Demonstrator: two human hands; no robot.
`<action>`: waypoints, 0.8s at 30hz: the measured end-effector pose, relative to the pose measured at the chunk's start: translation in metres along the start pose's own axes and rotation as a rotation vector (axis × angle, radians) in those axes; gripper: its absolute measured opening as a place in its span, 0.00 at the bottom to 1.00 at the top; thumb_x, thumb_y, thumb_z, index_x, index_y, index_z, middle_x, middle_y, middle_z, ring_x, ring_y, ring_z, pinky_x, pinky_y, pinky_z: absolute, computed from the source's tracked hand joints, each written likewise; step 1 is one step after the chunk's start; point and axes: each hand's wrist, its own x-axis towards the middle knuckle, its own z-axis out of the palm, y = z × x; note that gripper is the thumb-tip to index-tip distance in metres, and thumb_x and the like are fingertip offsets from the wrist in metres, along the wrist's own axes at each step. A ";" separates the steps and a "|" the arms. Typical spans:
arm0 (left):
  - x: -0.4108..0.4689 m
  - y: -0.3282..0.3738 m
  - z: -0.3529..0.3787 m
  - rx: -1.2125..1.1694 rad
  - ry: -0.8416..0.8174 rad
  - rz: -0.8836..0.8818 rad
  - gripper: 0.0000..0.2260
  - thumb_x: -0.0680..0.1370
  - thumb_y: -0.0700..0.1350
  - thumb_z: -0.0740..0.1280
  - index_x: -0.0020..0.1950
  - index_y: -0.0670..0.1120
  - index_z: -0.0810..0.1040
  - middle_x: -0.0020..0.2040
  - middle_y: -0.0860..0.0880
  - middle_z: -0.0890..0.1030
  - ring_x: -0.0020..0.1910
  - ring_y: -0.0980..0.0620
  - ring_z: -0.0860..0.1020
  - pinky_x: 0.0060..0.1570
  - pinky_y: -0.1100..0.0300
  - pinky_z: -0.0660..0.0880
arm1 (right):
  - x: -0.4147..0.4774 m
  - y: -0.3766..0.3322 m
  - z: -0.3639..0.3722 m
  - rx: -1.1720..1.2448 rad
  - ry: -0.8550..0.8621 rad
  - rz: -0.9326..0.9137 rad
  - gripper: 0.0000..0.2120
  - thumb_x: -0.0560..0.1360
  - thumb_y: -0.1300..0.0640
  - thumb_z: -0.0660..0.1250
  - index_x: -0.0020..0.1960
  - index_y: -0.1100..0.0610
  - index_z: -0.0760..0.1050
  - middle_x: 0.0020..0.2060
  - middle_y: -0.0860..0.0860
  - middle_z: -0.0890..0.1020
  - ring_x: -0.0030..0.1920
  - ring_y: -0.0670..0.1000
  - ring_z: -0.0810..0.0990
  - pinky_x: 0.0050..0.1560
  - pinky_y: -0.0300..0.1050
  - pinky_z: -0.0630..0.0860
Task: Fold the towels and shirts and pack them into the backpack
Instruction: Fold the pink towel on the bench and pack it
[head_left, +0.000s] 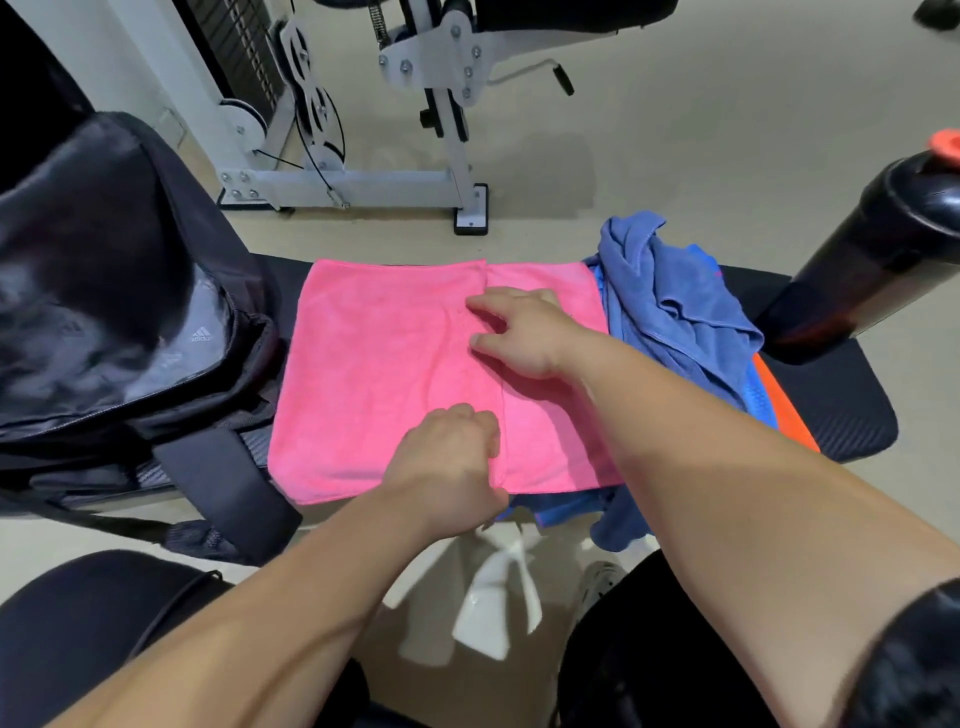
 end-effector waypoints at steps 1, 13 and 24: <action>0.000 -0.002 0.000 -0.038 -0.002 0.003 0.16 0.65 0.52 0.73 0.45 0.54 0.69 0.45 0.53 0.70 0.48 0.47 0.72 0.48 0.53 0.73 | 0.001 0.001 0.002 0.000 0.002 0.007 0.38 0.69 0.32 0.58 0.77 0.42 0.63 0.77 0.45 0.65 0.75 0.58 0.61 0.73 0.62 0.60; -0.004 -0.015 -0.022 -0.324 -0.021 0.041 0.10 0.70 0.38 0.69 0.35 0.51 0.73 0.35 0.52 0.78 0.34 0.55 0.73 0.41 0.51 0.75 | 0.001 0.002 -0.004 -0.009 0.004 0.011 0.32 0.80 0.37 0.57 0.80 0.50 0.59 0.80 0.48 0.58 0.75 0.60 0.58 0.74 0.62 0.59; 0.002 0.030 -0.099 -0.611 0.016 0.245 0.09 0.71 0.33 0.71 0.38 0.47 0.78 0.31 0.56 0.75 0.30 0.58 0.70 0.35 0.63 0.69 | -0.018 -0.016 -0.076 0.251 0.261 -0.150 0.20 0.80 0.51 0.65 0.68 0.62 0.74 0.68 0.55 0.72 0.70 0.53 0.69 0.69 0.43 0.65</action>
